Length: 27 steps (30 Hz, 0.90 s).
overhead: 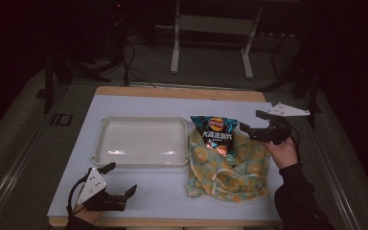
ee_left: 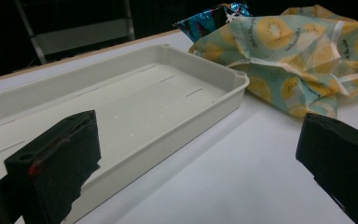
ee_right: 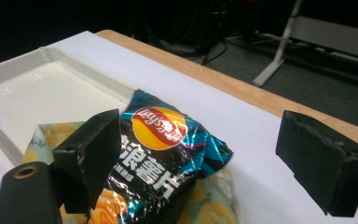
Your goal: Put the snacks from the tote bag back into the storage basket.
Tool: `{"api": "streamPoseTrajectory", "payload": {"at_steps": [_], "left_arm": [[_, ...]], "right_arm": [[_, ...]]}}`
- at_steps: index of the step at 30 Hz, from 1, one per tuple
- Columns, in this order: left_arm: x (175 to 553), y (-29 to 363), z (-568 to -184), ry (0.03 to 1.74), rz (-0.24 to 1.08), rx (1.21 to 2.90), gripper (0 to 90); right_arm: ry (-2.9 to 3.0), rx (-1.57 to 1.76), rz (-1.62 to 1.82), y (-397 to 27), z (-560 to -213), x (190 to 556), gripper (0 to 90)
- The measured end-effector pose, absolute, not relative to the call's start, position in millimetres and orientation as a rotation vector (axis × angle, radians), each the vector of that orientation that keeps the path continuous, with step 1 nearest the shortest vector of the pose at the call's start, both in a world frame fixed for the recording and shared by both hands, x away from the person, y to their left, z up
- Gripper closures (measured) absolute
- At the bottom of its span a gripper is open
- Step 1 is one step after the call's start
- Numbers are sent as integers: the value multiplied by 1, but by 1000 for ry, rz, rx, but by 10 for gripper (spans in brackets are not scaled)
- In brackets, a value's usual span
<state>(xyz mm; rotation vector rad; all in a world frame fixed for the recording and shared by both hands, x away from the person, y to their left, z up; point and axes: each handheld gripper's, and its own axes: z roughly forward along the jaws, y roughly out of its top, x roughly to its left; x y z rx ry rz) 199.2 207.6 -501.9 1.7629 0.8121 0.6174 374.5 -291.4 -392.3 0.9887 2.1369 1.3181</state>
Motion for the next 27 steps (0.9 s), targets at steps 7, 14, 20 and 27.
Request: {"api": "streamPoseTrajectory", "payload": {"at_steps": [7,14,20,27], "left_arm": [[200,207,-502,801,619,1774,2],[201,206,-503,798,617,1789,2],[201,204,-504,795,617,1800,2],[202,205,-504,796,620,1804,2]], "right_arm": [[2222,977,1313,-282,-405,397,144],[2285,958,1292,-276,-415,412,160],[2350,961,1224,-272,-428,432,196],[2389,1018,1187,-273,-441,452,211]]}}
